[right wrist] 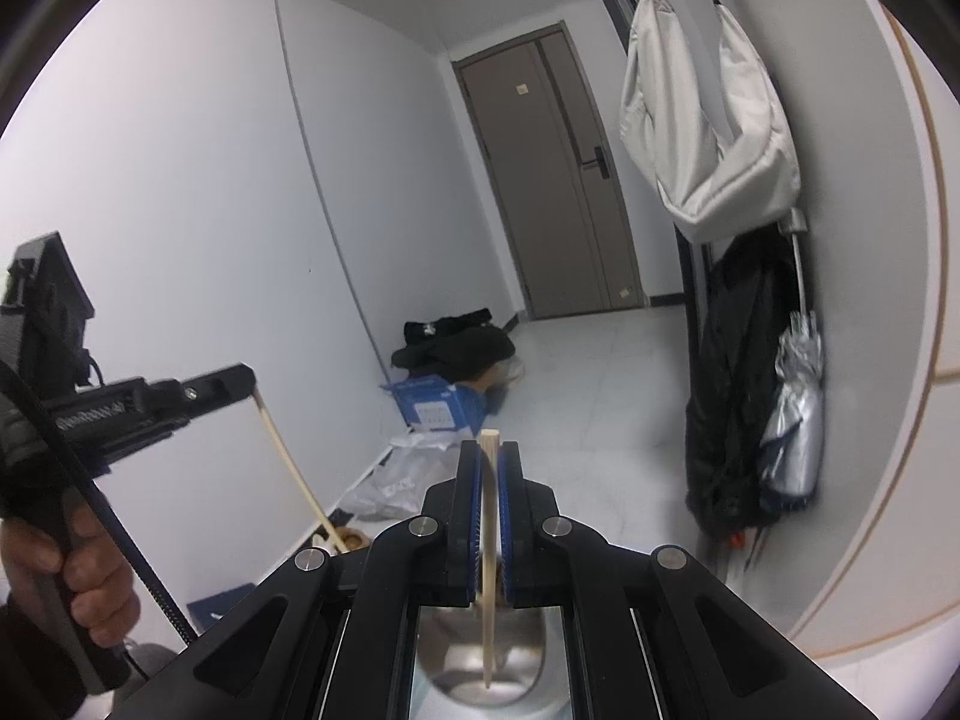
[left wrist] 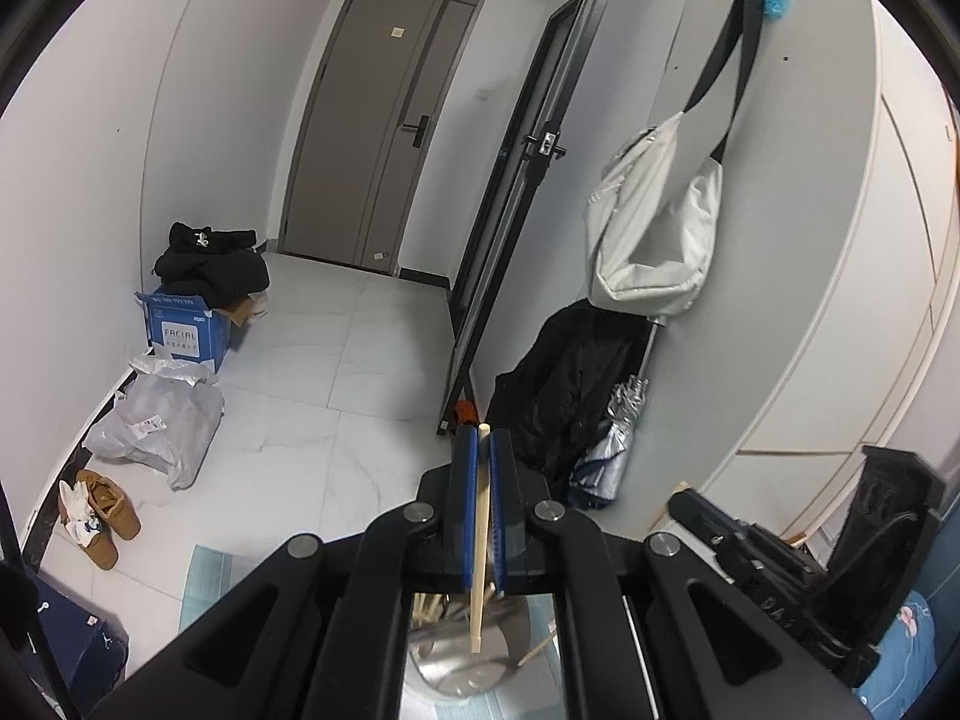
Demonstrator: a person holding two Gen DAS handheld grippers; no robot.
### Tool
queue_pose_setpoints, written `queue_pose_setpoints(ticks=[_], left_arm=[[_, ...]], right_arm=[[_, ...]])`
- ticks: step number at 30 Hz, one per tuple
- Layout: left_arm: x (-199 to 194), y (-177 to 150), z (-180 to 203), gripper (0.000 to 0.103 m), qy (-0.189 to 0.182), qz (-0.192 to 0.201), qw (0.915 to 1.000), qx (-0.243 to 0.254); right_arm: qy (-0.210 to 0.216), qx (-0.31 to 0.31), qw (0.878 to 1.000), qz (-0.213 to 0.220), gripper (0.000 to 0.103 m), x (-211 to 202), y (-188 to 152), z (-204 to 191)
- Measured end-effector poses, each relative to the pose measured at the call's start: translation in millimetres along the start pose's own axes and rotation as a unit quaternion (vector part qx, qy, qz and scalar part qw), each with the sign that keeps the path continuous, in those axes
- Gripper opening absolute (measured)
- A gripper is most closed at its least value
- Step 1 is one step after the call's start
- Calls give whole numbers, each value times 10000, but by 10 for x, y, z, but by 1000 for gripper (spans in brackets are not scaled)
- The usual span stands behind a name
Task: Organize utensils
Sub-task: 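Open both tools to drop the chopsticks into the holder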
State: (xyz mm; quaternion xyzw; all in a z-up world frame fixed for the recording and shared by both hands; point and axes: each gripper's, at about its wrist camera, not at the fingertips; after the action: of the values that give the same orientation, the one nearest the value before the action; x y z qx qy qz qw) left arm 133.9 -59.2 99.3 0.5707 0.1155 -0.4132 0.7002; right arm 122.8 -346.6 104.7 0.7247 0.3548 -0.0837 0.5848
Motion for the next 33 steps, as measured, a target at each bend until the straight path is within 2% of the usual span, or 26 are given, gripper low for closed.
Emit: queue_pose_setpoints(ticks=[8,15,22,30,33], left_arm=[[257,85,-93,1,183,-50,9998,-25],[452,38,-155,1,168,-352,9992,41],[525,-15,-166,1,199,-515,9984,146],[576,-96,-98,1,212,-678,9970,293],[595,-134,-65,1,228,-729,9963,385]], right_arm=[[63,-159,9996,245,5,125,376,14],[200,-360,9987,310,5,365,497,-51],[186,-687,9975,-30,5,647,364,-156],[298,-566,9968,-470,5,799,107,-76],[283,-623,9957,-622,0,851,30,-89]])
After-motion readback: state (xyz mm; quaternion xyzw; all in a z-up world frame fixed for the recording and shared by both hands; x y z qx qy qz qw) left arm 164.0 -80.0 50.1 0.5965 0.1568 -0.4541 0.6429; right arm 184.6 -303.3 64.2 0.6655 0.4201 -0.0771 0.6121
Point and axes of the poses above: each gripper's, at about its wrist camera, not at the fingertips, and x roughly the way its jaws point, z to its right, y to its top, and after that the axes turned 14 degrees about -z, right-handed
